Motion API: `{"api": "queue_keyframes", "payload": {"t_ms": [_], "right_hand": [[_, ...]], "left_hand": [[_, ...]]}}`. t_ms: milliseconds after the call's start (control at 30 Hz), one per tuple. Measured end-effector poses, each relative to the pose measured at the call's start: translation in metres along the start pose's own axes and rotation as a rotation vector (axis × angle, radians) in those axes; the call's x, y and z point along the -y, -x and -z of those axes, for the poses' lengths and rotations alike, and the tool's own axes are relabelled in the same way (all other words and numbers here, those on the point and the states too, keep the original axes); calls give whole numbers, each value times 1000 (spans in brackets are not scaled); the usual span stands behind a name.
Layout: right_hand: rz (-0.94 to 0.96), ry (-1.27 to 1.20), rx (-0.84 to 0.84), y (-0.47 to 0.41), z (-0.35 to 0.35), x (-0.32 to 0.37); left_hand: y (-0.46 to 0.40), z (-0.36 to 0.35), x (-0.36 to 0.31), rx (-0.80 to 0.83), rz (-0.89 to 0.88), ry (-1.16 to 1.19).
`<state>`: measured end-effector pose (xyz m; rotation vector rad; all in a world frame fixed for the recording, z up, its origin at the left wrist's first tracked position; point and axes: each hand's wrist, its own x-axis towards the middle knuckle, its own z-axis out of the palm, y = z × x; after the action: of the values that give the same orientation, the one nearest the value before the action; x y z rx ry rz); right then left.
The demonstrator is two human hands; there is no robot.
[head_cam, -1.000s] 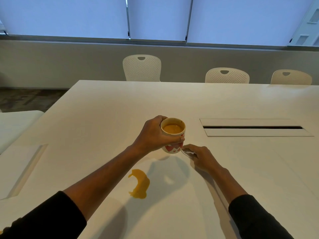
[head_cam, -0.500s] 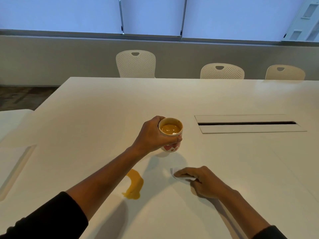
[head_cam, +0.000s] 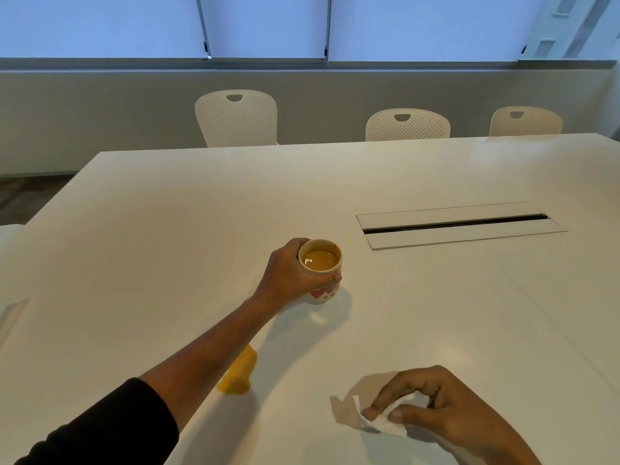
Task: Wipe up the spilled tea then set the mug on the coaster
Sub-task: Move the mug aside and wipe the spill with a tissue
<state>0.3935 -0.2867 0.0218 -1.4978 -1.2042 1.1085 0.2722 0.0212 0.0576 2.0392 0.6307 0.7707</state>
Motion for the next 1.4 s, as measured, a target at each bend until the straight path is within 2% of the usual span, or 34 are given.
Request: {"api": "queue_keyframes", "payload": {"t_ms": [267, 600, 867, 1133, 1400], "right_hand": [[33, -34, -216, 20, -3, -17], [-24, -2, -470, 38, 3, -12], [-97, -70, -563, 45, 3, -3], [-128, -32, -648, 50, -2, 7], [-147, -28, -826, 39, -25, 16]], "left_hand": [[-7, -20, 3, 12, 16, 29], [-11, -31, 1, 23, 35, 22], [-10, -32, 5, 54, 62, 0], [-10, -34, 7, 87, 61, -33], [-11, -24, 0, 201, 129, -135]]}}
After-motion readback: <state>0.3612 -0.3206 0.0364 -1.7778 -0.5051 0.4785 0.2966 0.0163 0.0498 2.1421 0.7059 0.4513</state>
